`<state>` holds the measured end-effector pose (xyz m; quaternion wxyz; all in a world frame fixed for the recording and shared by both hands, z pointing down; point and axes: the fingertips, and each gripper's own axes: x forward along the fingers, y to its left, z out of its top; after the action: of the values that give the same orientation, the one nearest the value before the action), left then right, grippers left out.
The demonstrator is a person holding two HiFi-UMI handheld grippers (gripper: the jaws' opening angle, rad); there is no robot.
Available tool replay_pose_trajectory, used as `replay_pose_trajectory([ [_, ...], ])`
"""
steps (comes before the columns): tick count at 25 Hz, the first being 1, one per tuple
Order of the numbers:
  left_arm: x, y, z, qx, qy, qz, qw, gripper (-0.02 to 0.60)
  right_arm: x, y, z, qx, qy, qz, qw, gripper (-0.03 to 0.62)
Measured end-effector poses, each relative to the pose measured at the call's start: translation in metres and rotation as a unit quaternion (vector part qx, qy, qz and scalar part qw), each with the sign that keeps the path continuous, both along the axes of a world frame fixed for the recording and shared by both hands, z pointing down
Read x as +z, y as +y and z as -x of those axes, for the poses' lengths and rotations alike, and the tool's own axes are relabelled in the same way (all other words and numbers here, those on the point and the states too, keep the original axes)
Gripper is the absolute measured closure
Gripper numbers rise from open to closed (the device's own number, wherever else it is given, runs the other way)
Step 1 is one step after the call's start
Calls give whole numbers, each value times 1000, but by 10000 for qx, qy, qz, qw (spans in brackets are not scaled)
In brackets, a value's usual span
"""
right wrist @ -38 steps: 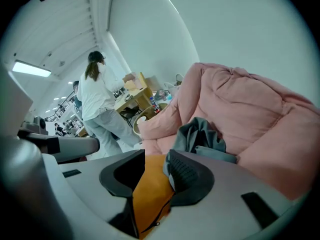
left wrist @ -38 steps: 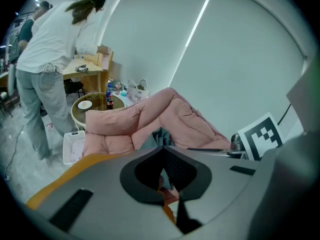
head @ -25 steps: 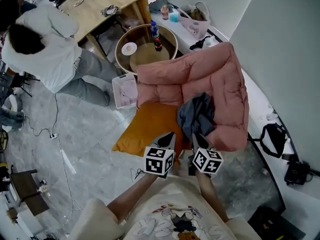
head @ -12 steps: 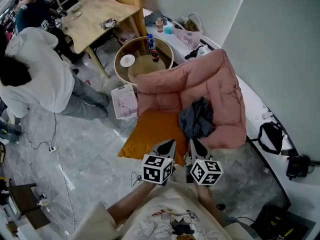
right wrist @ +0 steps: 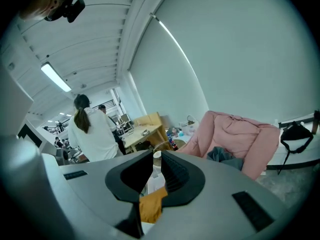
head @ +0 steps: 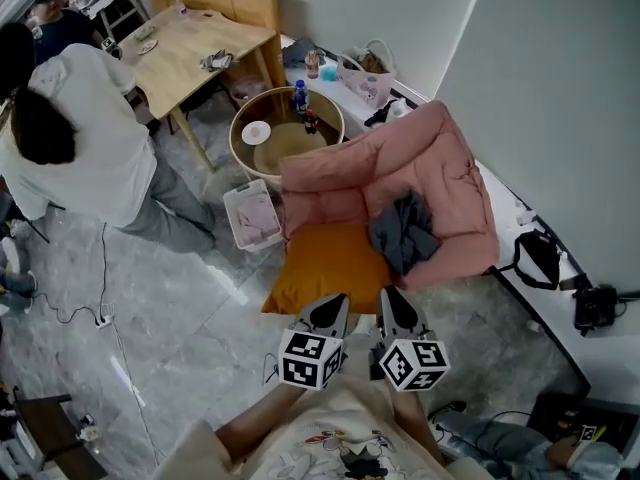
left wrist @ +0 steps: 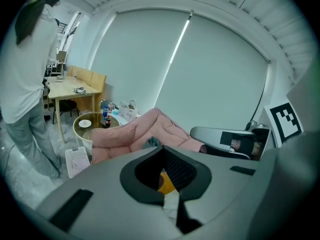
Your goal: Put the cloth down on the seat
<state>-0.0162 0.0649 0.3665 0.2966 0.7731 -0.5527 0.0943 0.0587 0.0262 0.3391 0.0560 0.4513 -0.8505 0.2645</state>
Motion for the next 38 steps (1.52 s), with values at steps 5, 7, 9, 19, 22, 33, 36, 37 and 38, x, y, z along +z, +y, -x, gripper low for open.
replay_pose_trajectory([
  [5, -19, 36, 21, 132, 19, -349, 9993, 576, -26, 43, 20, 89, 81, -404, 9991, 528],
  [7, -24, 48, 30, 127, 130, -387, 9991, 576, -31, 59, 28, 101, 136, -492, 9986, 528],
  [9, -30, 61, 36, 111, 255, -406, 9988, 577, -34, 73, 35, 100, 134, -526, 9985, 528],
  [19, -61, 96, 34, 55, 204, -734, 9971, 575, -63, 100, 51, -209, 150, -812, 9964, 527],
  [22, -67, 98, 33, 45, 92, -834, 9965, 577, -69, 103, 46, -113, 244, -961, 9950, 528],
  [33, -62, 111, 30, 108, 60, -851, 9963, 577, -52, 115, 34, 21, 422, -847, 9955, 540],
  [36, -62, 113, 26, 121, 75, -886, 9960, 576, -52, 118, 31, 7, 451, -903, 9949, 540],
  [37, -62, 114, 25, 124, 82, -883, 9960, 576, -53, 120, 31, 4, 467, -926, 9946, 540],
  [38, -63, 116, 25, 127, 91, -879, 9960, 575, -55, 122, 31, -1, 484, -946, 9943, 540],
])
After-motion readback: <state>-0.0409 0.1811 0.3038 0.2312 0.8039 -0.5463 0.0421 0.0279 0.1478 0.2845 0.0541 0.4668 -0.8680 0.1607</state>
